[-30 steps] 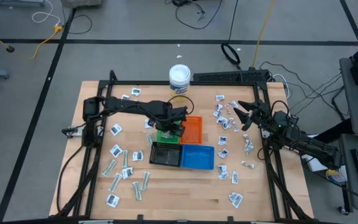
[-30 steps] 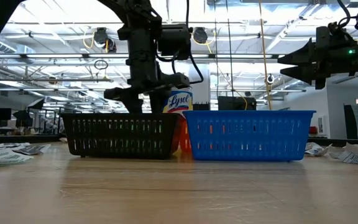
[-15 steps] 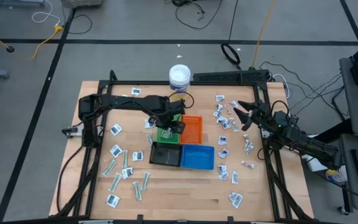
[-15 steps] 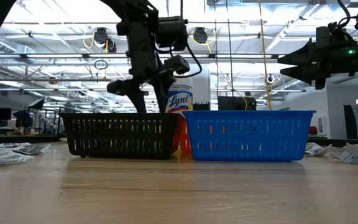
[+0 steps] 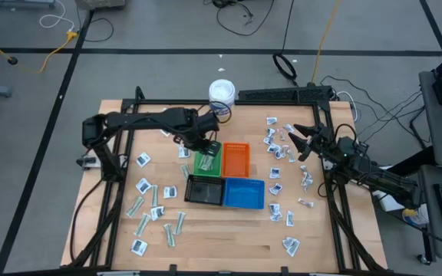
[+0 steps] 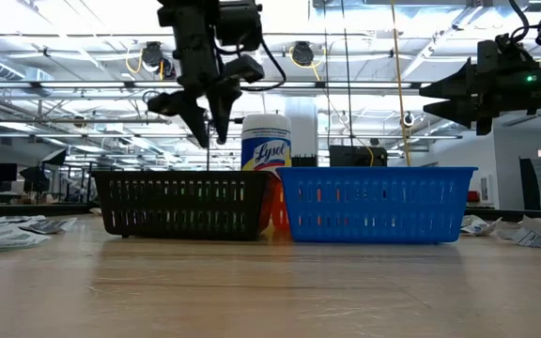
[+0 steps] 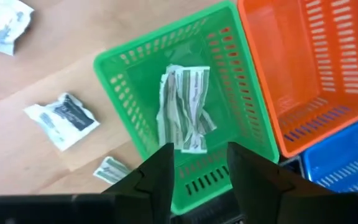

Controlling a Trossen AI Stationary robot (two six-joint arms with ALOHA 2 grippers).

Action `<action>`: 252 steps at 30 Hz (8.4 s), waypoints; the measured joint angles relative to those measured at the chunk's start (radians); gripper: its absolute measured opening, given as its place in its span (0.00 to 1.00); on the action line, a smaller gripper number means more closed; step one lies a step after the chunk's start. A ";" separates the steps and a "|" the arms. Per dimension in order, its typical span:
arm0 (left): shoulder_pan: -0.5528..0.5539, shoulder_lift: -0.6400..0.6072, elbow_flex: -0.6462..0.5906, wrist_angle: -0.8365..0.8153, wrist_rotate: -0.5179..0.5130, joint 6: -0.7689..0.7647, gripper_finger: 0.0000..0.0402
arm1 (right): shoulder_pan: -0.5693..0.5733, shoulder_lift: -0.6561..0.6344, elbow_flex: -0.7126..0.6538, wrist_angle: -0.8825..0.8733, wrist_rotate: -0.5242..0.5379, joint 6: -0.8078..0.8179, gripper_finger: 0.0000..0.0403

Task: Pick & Place First Aid Supplies
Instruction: Put the bandage pack into the green bin

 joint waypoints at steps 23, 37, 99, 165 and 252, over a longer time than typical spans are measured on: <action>-0.236 -0.411 -0.526 0.017 0.004 -0.260 0.45 | 0.000 0.000 0.000 0.000 0.000 0.000 0.60; -0.407 -0.575 -0.698 0.011 0.004 -0.464 0.36 | 0.000 0.000 0.000 0.000 0.000 0.000 0.60; -0.526 -0.450 -0.820 0.176 0.038 -0.629 0.01 | 0.000 0.000 0.000 0.000 0.000 0.000 0.60; -0.010 0.120 0.177 -0.214 -0.016 -0.222 0.00 | 0.000 0.000 0.000 0.000 0.000 0.000 0.60; -0.064 -0.103 -0.157 -0.083 -0.049 -0.320 0.56 | 0.000 0.000 0.000 0.000 0.000 0.000 0.60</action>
